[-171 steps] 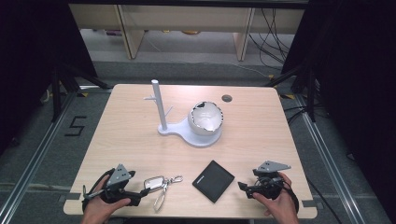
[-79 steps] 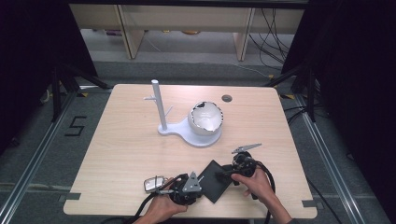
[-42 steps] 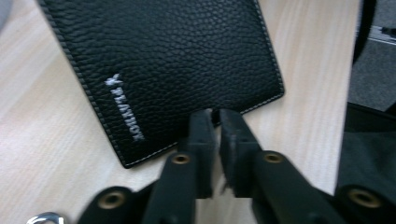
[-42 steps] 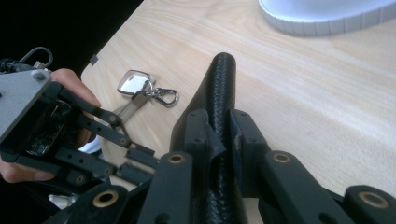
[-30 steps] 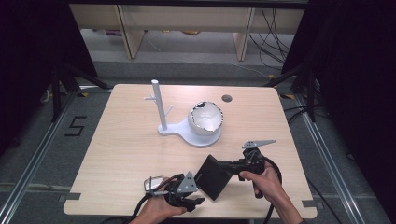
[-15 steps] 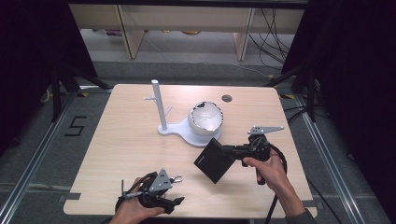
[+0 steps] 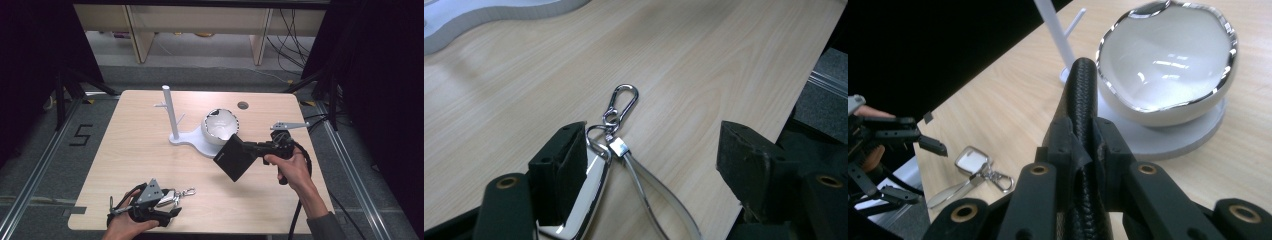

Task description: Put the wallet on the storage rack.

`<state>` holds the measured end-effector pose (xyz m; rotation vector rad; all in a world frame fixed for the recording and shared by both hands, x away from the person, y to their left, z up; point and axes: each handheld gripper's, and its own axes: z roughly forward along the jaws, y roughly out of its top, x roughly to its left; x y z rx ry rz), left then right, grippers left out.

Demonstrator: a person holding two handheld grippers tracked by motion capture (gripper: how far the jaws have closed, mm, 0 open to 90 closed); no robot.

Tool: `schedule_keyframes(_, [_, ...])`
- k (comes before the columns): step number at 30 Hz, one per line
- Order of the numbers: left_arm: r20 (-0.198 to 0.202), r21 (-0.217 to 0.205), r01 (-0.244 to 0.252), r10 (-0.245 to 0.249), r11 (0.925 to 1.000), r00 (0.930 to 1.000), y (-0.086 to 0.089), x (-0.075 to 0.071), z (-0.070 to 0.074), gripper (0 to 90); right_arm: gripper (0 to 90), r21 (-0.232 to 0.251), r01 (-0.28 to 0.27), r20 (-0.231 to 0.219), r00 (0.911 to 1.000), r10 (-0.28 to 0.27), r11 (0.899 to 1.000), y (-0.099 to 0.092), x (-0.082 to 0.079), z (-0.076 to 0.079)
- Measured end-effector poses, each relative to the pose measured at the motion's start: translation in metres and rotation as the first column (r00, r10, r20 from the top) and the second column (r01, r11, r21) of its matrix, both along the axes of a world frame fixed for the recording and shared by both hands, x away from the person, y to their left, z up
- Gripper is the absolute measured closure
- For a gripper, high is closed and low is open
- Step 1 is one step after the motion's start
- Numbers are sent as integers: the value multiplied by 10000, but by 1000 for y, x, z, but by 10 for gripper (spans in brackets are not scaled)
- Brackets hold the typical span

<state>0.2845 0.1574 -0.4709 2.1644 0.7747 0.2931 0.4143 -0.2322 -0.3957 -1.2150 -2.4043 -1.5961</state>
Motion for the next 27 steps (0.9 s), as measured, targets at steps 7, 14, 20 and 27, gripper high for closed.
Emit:
schedule_keyframes(7, [-6, 169, -79, 79, 9998, 10000, 7, 0, -4, 271, 803, -44, 425, 92, 9991, -425, 9991, -9, 8, 14])
schedule_keyframes(14, [-75, 222, -164, 165, 9996, 9998, 11, 2, -6, 262, 803, -115, 831, 480, 9954, -824, 9965, -16, 24, 27])
schedule_keyframes(20, [6, 193, -381, 380, 9991, 9993, 15, 4, -5, 255, 803, -44, 1249, 498, 9910, -1245, 9922, -20, 38, 38])
schedule_keyframes(27, [-150, 152, -320, 322, 9994, 9994, 14, 4, -8, 253, 803, -75, 1651, 567, 9848, -1645, 9862, -18, 57, 41])
